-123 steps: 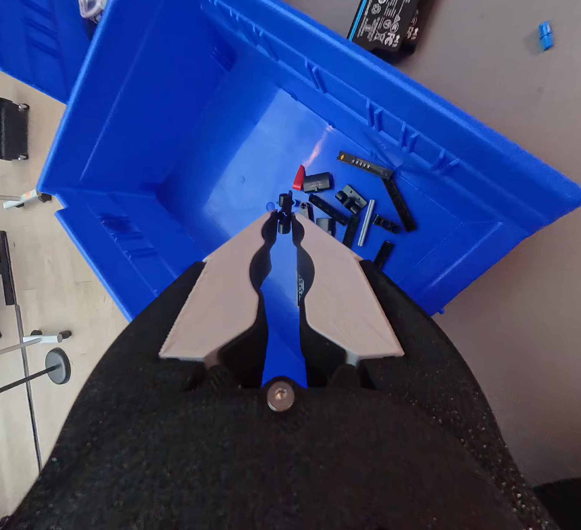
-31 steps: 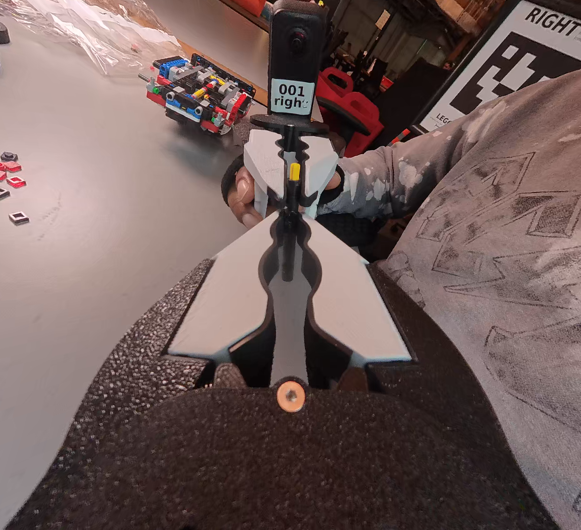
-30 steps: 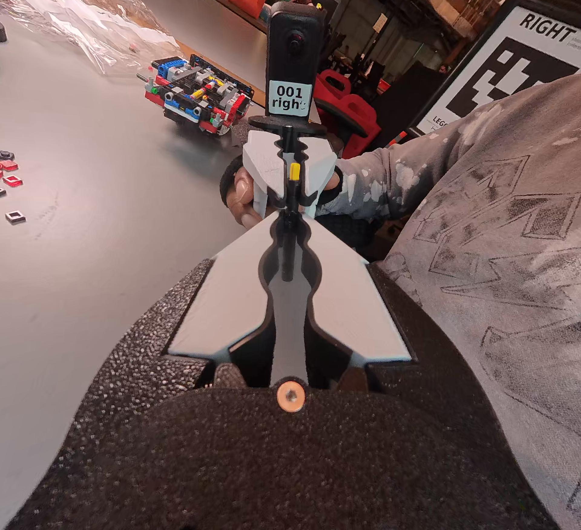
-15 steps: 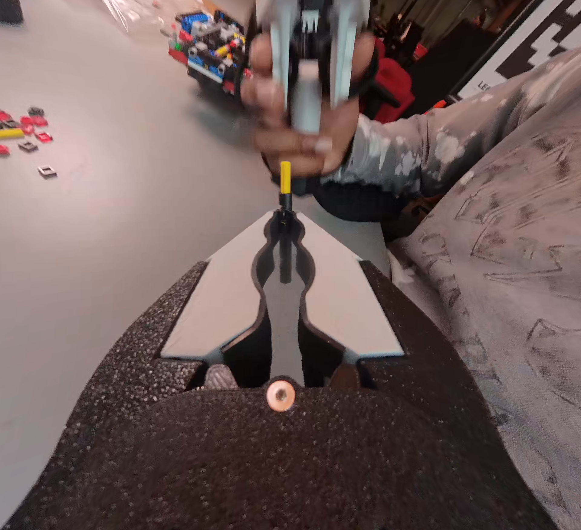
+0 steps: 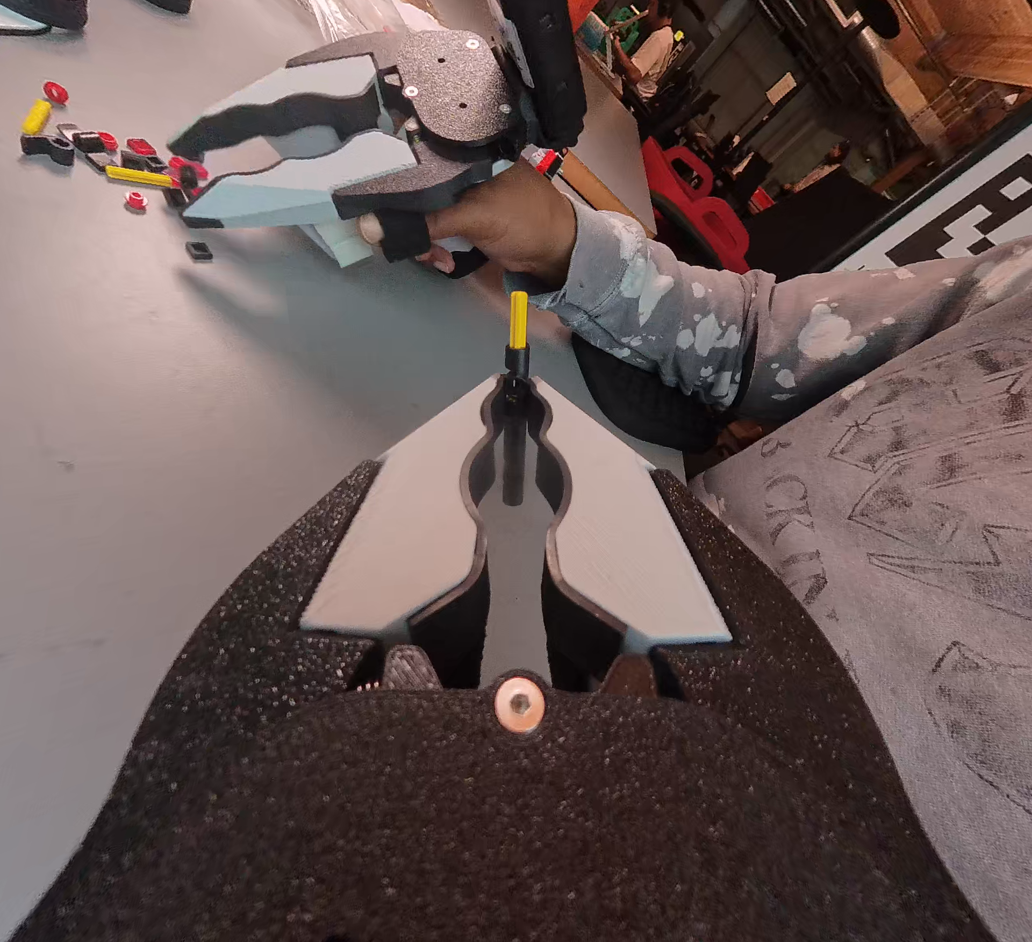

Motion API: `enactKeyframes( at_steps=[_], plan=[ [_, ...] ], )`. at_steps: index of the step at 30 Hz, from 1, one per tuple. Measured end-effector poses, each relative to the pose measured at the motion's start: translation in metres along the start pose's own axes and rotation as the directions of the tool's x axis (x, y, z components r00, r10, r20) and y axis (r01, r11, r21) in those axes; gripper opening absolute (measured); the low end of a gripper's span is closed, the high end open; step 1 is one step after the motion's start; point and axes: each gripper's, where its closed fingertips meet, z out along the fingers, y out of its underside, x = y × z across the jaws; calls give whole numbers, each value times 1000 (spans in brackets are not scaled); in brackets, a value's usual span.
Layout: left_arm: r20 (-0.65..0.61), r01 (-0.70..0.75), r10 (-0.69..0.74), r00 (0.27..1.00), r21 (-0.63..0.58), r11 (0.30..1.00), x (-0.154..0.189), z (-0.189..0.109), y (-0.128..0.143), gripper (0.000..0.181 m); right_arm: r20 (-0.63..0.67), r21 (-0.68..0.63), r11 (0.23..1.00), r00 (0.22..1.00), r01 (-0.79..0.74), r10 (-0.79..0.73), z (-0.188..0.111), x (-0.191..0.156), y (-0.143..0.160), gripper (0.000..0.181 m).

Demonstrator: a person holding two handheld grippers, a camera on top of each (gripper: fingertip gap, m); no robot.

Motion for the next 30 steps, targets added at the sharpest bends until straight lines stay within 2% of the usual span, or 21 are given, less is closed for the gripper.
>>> enactKeyframes(
  at_steps=[2,3,4,6,8,11,14,19,24,25,26,27,28,30],
  plan=[
    [6,-10,10,1000,-6,1000,-1,0,1,4,28,107,994,999,36,-39,-17,-9,-20,47],
    [12,-21,21,1000,-14,1000,-1,0,2,4,112,178,984,992,31,-52,-31,-24,-33,47],
    [18,-36,37,999,-24,999,-1,1,3,4,264,246,969,962,0,-67,-50,-48,-47,40],
    [12,-69,70,997,-36,997,3,2,4,4,586,282,951,807,-125,-68,-92,-98,-61,37],
    [10,-115,115,993,-51,992,8,4,6,4,749,238,961,657,-141,-89,-118,-131,-56,37],
    [0,-142,143,990,-60,988,15,8,7,4,787,241,967,600,-83,-144,-121,-154,-42,30],
    [4,-152,153,988,-67,986,16,7,9,4,792,270,957,590,-107,-158,-120,-158,-44,5],
    [-17,-153,152,988,-36,988,20,5,3,5,798,323,937,572,-136,-192,-128,-159,-51,3],
    [-47,-109,111,993,39,993,26,-1,-11,5,820,330,915,550,-230,-158,-136,-151,-67,3],
    [-20,-117,117,993,4,993,21,-1,-5,2,853,365,843,505,-395,-133,-155,-133,-89,2],
    [25,-134,135,991,-44,990,8,-2,7,4,871,383,755,480,-532,-104,-178,-99,-111,2],
    [5,-84,84,996,-4,996,8,-5,5,4,800,477,722,588,-501,-120,-188,-70,-120,2],
    [-24,-42,43,999,47,998,13,-10,-5,4,711,523,751,693,-403,-123,-186,-56,-119,3],
    [8,-141,141,990,62,988,17,-14,-19,4,529,500,833,845,-237,-78,-156,-44,-112,4]
  ],
)
